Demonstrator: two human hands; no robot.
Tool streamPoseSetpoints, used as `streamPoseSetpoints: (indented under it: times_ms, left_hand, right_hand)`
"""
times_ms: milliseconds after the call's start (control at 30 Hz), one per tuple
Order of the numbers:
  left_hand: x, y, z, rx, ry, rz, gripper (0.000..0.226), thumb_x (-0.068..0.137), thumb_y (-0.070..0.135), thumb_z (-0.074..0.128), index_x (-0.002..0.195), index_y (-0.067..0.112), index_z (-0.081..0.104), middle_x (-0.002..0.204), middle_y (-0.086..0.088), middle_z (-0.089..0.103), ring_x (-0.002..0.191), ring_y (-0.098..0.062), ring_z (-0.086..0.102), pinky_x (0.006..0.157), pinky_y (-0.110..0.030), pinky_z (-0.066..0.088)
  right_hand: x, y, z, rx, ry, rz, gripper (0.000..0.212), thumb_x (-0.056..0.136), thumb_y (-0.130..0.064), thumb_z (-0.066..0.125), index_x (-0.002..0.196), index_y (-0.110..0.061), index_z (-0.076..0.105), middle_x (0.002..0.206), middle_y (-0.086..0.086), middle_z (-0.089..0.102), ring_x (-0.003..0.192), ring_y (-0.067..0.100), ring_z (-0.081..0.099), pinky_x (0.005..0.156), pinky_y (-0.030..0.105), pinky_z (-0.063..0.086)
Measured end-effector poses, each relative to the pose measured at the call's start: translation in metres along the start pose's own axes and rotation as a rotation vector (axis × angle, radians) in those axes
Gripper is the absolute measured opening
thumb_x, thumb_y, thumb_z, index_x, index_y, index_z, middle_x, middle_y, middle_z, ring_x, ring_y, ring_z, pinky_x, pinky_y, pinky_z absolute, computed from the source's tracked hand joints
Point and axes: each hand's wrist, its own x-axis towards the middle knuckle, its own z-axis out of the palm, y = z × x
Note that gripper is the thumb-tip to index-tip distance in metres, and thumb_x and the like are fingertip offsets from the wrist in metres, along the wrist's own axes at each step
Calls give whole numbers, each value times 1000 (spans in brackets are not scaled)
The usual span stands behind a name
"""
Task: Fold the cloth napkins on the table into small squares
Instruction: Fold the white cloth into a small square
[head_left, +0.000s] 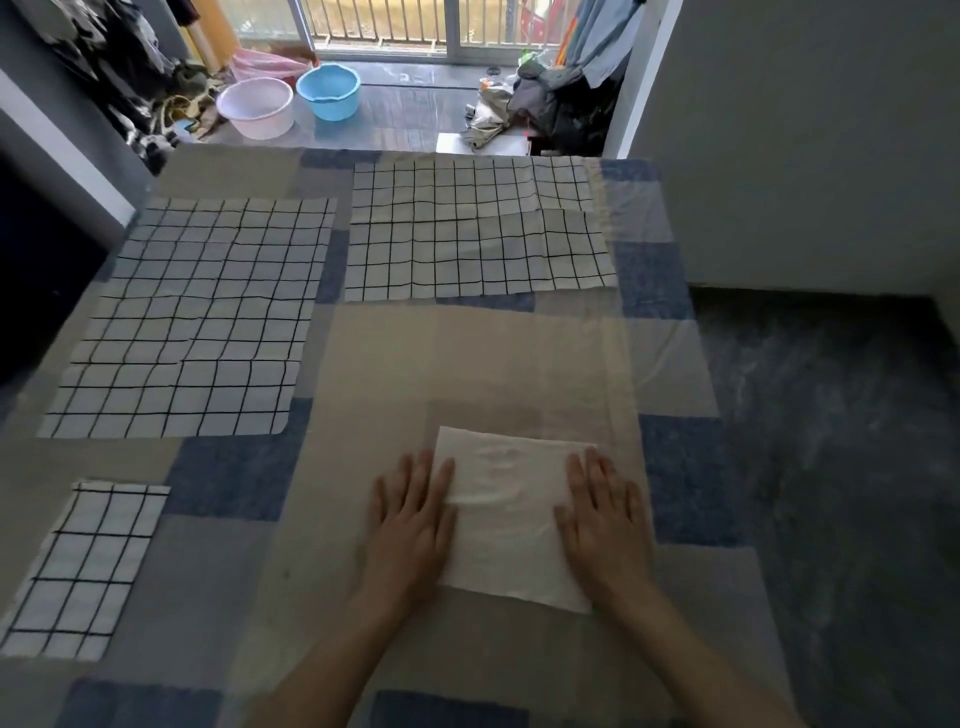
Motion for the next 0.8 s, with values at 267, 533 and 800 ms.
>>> streamPoseSetpoints:
  times_ms: [267, 533, 800]
  left_hand:
    - [-15, 10, -28, -190, 148, -284, 35, 92, 33, 55, 122, 16, 53, 122, -11, 53, 111, -31, 46, 94, -45, 35]
    - [-36, -3, -37, -203, -107, 178, 36, 76, 47, 49, 107, 34, 61, 114, 10, 60, 102, -15, 57, 79, -32, 44]
    - [-28, -14, -49, -215, -246, 289, 15, 80, 16, 64, 93, 22, 66, 114, 3, 62, 100, -16, 59, 82, -25, 45]
  right_hand:
    - [-33, 7, -22, 144, 175, -174, 21, 78, -24, 63, 98, -18, 63, 105, 6, 60, 88, 24, 59, 74, 36, 51]
    - [-70, 17, -23, 214, -199, -319, 17, 83, -36, 56, 93, -23, 58, 97, -6, 54, 82, 13, 55, 66, 27, 44]
    - [-67, 10, -30, 154, -146, -376, 10, 87, -25, 52, 85, -16, 56, 88, 2, 55, 73, 19, 55, 60, 26, 35]
